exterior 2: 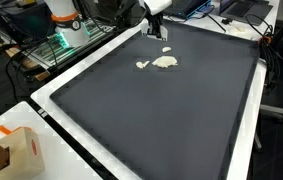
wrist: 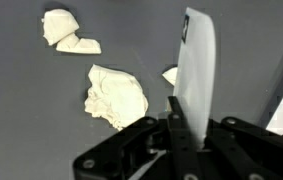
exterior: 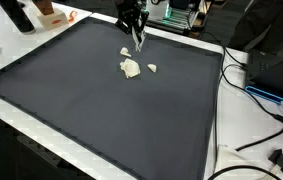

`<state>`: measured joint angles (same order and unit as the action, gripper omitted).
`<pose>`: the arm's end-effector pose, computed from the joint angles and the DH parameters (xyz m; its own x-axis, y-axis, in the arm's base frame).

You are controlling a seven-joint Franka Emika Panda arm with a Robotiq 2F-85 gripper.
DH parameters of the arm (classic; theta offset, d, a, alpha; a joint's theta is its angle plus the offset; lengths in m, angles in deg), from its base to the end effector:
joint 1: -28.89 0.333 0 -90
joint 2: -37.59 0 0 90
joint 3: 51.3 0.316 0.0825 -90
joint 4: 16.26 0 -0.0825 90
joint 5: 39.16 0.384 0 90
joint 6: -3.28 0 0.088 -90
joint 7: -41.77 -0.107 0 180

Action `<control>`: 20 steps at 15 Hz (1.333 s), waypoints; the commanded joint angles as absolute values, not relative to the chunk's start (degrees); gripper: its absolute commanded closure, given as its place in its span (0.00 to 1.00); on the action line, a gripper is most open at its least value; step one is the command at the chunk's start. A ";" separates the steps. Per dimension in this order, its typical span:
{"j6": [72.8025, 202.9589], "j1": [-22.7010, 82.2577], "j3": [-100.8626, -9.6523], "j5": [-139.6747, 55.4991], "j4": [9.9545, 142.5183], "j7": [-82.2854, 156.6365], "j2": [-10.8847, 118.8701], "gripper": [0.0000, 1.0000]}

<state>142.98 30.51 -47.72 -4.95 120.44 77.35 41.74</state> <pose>0.4955 0.0464 0.2881 0.9676 0.2203 0.1232 0.2502 -0.9016 -0.3530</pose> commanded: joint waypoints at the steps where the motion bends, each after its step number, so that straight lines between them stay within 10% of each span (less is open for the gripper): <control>1: 140.86 29.12 -47.76 -1.52 120.28 81.23 42.99 0.99; 20: 141.26 26.09 -47.91 3.38 118.63 86.06 48.08 0.99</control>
